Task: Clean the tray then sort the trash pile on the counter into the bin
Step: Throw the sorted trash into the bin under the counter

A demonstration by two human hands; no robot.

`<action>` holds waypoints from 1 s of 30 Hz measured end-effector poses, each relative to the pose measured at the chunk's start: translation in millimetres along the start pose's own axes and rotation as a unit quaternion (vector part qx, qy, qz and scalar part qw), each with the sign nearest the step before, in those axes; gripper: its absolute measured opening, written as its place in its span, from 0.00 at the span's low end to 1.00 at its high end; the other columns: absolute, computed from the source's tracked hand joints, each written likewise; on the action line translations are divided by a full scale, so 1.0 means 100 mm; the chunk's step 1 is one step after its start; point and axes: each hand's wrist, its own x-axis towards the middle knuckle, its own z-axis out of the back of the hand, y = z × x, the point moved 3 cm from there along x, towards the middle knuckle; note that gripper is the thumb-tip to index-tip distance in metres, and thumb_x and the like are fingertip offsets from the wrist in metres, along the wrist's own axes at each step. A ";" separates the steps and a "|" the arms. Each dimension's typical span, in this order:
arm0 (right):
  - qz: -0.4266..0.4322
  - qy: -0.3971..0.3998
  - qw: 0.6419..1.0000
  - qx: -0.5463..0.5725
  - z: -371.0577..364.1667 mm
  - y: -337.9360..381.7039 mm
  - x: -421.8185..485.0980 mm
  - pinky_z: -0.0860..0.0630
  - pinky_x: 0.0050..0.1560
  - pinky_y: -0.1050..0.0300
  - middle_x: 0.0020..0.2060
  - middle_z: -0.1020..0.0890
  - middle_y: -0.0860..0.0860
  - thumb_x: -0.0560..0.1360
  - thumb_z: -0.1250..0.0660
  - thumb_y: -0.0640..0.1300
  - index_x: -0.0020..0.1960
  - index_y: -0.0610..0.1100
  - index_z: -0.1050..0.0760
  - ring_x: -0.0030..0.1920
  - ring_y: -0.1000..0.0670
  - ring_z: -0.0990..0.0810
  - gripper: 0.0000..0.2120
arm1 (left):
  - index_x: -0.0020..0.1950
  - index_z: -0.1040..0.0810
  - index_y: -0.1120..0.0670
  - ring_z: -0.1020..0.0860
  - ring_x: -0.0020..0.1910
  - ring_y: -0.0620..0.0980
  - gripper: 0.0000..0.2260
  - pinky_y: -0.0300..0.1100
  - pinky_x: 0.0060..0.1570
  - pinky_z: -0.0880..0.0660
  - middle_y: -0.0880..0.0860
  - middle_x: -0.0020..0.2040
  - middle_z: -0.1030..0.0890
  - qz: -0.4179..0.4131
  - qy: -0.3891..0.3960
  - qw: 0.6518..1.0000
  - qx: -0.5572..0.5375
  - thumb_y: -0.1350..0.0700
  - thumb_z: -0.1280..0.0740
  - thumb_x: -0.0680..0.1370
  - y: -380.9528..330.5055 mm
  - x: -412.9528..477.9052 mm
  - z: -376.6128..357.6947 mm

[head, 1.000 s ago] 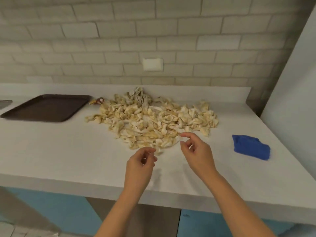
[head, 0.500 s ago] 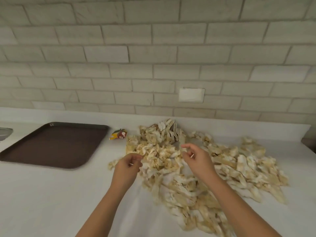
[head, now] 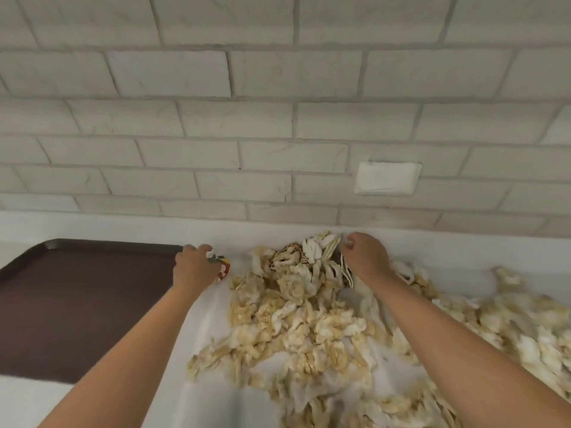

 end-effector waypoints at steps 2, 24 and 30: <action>-0.002 0.042 0.997 -0.058 -0.19 -0.03 0.12 0.32 0.39 0.57 0.41 0.21 0.46 0.77 0.39 0.51 0.42 0.43 0.26 0.46 0.44 0.21 0.12 | 0.71 0.34 0.50 0.33 0.65 0.62 0.24 0.51 0.62 0.32 0.59 0.68 0.34 0.000 0.064 0.997 0.054 0.47 0.35 0.76 0.06 0.12 -0.15; -0.027 -0.179 0.906 0.383 1.40 -0.68 -1.78 0.30 0.33 0.54 0.32 0.23 0.45 0.80 0.40 0.47 0.41 0.46 0.27 0.30 0.50 0.25 0.10 | 0.53 0.21 0.56 0.27 0.31 0.51 0.07 0.41 0.28 0.35 0.53 0.36 0.22 -0.257 -0.088 0.953 -0.135 0.58 0.36 0.77 -1.52 -2.31 0.24; -0.145 -0.208 0.865 0.434 2.02 -1.69 -3.11 0.23 0.53 0.51 0.47 0.16 0.52 0.77 0.40 0.50 0.50 0.53 0.22 0.50 0.52 0.18 0.08 | 0.45 0.23 0.44 0.26 0.31 0.38 0.12 0.29 0.29 0.33 0.41 0.34 0.23 -0.301 0.116 0.897 -0.302 0.62 0.35 0.75 -2.35 -3.94 -0.32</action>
